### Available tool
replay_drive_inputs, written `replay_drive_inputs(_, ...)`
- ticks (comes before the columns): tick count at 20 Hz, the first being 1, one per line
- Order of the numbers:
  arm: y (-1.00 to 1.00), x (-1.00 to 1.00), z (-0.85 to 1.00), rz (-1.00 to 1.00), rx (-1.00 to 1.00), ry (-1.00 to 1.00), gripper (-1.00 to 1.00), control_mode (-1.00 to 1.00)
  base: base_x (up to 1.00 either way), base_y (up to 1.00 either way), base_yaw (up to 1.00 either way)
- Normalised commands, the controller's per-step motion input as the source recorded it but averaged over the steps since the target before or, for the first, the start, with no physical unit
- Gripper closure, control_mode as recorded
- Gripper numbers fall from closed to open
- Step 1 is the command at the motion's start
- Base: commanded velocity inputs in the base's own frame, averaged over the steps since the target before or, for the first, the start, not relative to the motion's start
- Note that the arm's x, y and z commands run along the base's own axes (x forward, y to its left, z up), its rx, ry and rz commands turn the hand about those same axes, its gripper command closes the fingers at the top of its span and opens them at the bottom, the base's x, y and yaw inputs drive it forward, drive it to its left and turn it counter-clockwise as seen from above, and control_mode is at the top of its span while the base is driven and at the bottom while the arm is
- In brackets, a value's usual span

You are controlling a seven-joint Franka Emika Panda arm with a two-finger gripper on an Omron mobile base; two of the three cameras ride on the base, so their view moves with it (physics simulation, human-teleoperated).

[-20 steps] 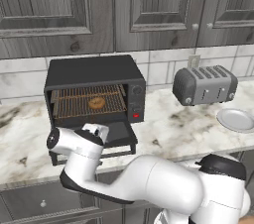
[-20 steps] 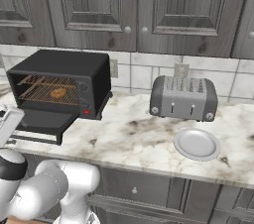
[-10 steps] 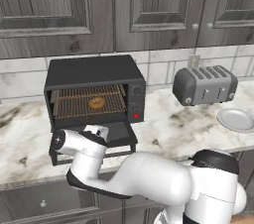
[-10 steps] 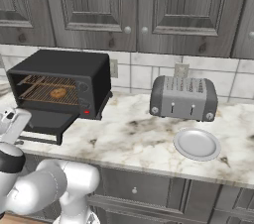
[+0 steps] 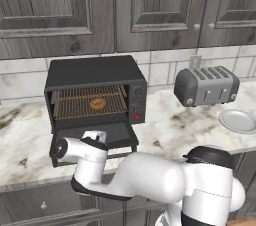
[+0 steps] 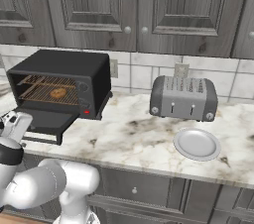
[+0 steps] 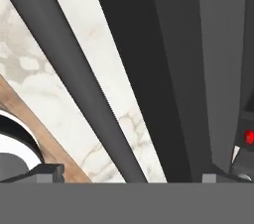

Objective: Pick up the bagel from the plate, place it on the toaster oven rack, close the door, and set the timer.

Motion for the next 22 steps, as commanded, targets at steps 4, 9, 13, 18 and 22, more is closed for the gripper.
replay_drive_inputs(4, 0.08, 0.14, -0.05, 0.09, -0.02, 0.00, -1.00, -1.00, 0.00, 0.00, 0.00)
replay_drive_inputs(9, 0.07, 0.20, -0.04, 0.10, -0.04, 0.00, -1.00, -1.00, 0.00, 0.00, 0.00)
replay_drive_inputs(13, 0.06, 0.20, -0.09, 0.09, -0.07, -0.02, -1.00, -1.00, 0.00, 0.00, 0.00)
replay_drive_inputs(18, 0.05, 0.15, -0.15, 0.10, -0.07, -0.03, -1.00, -1.00, 0.00, 0.00, 0.00)
replay_drive_inputs(22, 0.03, 0.09, -0.05, 0.10, -0.06, -0.09, -1.00, -1.00, 0.00, 0.00, 0.00)
